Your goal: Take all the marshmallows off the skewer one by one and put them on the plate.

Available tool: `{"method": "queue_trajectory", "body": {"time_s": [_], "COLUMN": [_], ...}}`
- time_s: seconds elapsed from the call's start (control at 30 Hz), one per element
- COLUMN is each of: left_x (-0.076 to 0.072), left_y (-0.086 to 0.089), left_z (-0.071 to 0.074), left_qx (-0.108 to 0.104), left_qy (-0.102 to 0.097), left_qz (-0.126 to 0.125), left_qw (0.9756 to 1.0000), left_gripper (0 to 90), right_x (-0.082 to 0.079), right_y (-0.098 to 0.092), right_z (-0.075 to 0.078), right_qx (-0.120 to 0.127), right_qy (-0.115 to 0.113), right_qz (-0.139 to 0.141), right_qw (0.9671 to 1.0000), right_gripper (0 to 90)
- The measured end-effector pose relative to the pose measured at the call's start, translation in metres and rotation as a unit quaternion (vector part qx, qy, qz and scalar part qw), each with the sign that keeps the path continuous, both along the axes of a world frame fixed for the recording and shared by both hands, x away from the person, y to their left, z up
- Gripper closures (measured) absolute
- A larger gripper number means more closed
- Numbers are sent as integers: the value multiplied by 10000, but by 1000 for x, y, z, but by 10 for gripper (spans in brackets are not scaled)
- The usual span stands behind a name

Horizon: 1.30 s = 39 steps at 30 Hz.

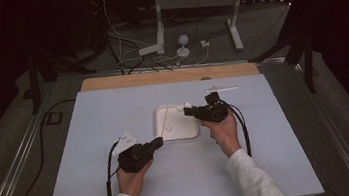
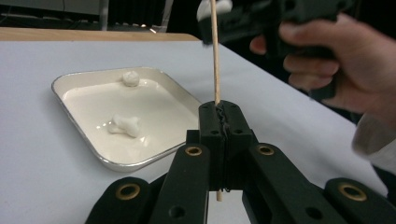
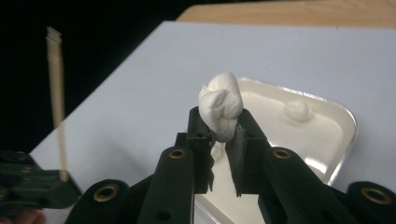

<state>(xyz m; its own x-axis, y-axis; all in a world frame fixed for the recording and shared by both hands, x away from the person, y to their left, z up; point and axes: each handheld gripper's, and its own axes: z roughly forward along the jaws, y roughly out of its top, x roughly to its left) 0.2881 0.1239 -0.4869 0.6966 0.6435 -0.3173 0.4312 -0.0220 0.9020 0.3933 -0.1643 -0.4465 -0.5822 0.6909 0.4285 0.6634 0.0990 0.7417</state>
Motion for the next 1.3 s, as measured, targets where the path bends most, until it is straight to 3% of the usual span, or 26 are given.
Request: {"method": "queue_trajectory", "body": {"time_s": [0.23,0.63,0.83,1.03,1.23,1.3], "left_x": [0,0,1,1,4,5], "left_y": [1,2,3,4,5,4], "left_z": [2,6,6,6,9,9], "left_qx": [-112,-202,-230,-242,-247,-283], "left_qy": [24,2,27,24,32,49], "left_qz": [-11,4,10,47,112,146], "left_qw": [9999,9998,9997,9997,9996,9995], "left_gripper": [900,900,900,900,900,900], "right_x": [3,7,8,9,1,-3], "right_y": [6,14,14,11,4,2], "right_z": [-15,-26,-30,-28,-17,-13], "right_qx": [-365,-573,-659,-462,-279,-225], "right_qy": [223,408,483,477,149,29], "right_qz": [65,109,92,3,34,39], "right_qw": [9991,9975,9966,9978,9995,9997], "right_gripper": [794,760,590,404,178,146]}}
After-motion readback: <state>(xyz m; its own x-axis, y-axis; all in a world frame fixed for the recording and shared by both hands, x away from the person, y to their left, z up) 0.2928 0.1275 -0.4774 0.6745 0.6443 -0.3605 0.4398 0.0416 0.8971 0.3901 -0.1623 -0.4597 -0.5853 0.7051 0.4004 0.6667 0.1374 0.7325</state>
